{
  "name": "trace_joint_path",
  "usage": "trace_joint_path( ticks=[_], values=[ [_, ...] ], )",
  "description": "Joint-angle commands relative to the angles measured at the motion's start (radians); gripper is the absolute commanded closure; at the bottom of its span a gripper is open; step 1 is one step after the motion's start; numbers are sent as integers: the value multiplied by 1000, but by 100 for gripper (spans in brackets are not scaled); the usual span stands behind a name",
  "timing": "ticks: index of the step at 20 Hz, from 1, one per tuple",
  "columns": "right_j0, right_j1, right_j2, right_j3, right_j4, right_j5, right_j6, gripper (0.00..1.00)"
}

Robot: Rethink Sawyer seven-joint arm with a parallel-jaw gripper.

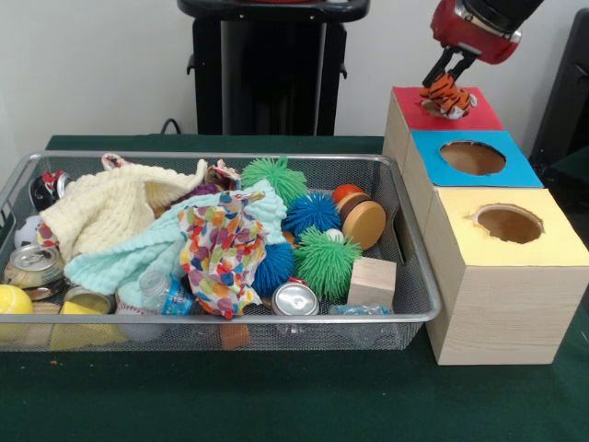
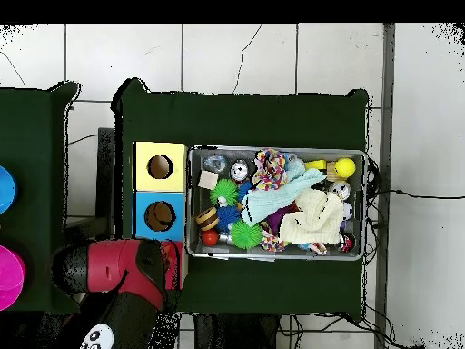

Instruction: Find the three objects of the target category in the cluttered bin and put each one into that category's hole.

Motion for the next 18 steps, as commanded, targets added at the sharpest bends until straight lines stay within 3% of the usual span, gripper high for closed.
trace_joint_path(
  ticks=[1,10,18],
  values=[
    [-10,25,96,53,56,104,251,100],
    [-1,-1,110,116,87,92,242,100],
    [33,43,71,95,101,118,309,100]
  ],
)
